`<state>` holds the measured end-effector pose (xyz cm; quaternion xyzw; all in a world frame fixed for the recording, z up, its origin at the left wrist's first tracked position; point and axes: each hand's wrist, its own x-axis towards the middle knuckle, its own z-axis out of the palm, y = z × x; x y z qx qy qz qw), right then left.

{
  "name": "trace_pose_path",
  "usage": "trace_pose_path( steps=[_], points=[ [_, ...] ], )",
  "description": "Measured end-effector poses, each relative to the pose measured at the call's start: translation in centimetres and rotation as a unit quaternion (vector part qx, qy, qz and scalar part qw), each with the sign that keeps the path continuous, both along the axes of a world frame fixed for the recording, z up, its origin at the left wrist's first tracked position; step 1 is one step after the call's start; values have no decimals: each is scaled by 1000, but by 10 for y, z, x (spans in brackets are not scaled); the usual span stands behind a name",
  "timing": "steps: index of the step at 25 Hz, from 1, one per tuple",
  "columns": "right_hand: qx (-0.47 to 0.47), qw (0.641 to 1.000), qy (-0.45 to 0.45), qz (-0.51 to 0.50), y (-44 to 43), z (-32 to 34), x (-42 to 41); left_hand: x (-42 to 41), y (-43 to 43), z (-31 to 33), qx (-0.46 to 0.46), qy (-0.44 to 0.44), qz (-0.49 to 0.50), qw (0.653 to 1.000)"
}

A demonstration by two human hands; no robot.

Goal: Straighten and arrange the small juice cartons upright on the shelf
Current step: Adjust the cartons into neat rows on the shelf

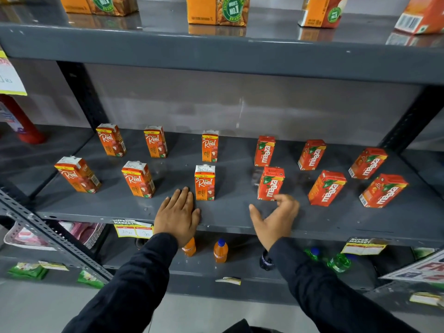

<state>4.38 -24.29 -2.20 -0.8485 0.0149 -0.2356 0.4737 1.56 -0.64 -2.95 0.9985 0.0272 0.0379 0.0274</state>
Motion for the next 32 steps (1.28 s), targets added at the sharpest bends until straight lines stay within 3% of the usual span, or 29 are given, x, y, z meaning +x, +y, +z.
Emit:
trace_pose_path(
  steps=[5,9,14,21,27,29,32],
  points=[
    [-43,988,147,22,-12,18,35,-1,-3,2,1,9,13,1000],
    [-110,976,187,-2,-15,20,47,0,-5,3,1,23,19,1000],
    [-142,973,181,5,-13,21,45,0,-5,5,2,27,20,999],
    [-19,987,160,29,-26,12,39,1,-5,3,4,16,22,1000],
    [-48,993,-7,-112,-66,-4,6,-6,-14,1,-11,-15,72,997],
    [-58,986,13,-158,-94,-1,11,-14,-23,-2,-30,-46,116,992],
    [-72,972,130,-184,-124,15,37,-25,-34,-7,-40,-52,140,988]
  ],
)
